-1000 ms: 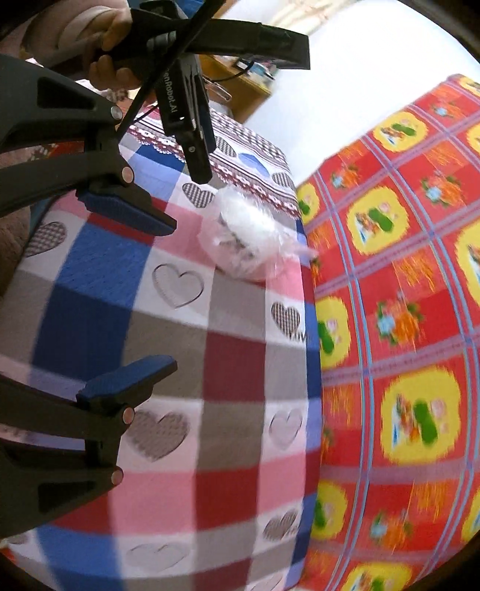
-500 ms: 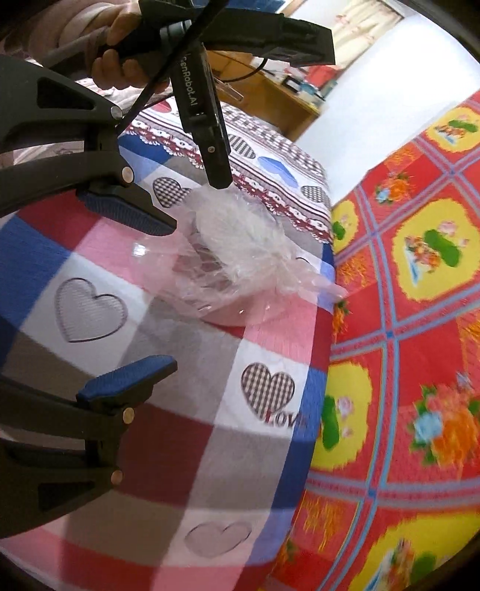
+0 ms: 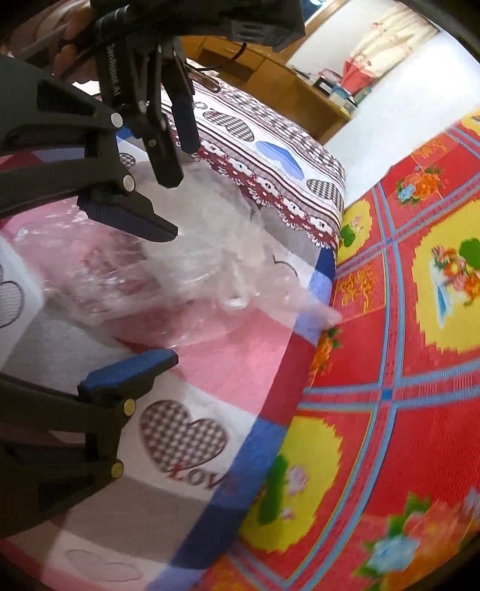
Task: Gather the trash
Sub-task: 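Lower both grippers around the clear plastic bag on the quilt, then close the right gripper on the plastic bag while the left closes on it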
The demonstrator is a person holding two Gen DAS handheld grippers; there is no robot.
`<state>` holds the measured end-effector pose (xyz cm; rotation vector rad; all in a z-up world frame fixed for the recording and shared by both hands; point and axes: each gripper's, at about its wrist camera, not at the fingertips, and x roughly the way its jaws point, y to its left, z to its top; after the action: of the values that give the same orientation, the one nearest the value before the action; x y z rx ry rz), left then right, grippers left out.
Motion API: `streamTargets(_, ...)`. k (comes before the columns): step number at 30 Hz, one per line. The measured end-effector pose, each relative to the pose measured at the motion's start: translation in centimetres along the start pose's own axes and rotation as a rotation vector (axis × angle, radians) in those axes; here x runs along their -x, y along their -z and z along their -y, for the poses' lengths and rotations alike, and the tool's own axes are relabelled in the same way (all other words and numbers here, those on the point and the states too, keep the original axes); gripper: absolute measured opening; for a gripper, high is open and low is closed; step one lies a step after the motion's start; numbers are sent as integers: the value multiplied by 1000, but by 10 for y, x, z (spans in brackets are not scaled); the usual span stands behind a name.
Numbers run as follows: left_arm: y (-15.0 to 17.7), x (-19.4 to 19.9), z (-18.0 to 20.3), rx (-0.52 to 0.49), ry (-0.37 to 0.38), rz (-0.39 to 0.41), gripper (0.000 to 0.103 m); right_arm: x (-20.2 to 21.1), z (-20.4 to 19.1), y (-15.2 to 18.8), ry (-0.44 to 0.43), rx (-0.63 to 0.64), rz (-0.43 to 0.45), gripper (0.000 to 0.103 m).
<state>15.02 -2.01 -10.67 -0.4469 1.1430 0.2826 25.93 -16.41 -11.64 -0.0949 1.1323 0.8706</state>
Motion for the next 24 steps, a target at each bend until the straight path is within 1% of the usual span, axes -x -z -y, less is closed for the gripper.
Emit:
streamTargets(5,-2,-11,-1,26,17,-20,73,-13,-4,-8,5,32,-14,63)
streamTargets(7,-1,-13,0,30,14,-10,74,-17,-5,-9,4,35,-20,62)
streamTargets(13,0,-17,5,50,-17,24,73,-19,-3,-10,5,43,-4,59)
streamTargets(17,2,-21,12,66,-61,39,73,-17,0,-8,4,45,9,56)
streamTargets(19,1,-25,17,68,-71,48,73,-17,0,-10,6,43,4,55)
streamTargets(20,2,-24,16,69,-74,53,73,-17,-1,-10,6,42,0,53)
streamTargets(22,3,-25,18,56,-89,57,72,-18,-1,-11,-17,37,-15,36)
streamTargets(23,3,-26,20,48,-101,56,71,-19,-2,-11,-30,31,-23,34)
streamTargets(24,2,-28,23,40,-110,55,69,-20,-3,-11,-40,24,-29,29)
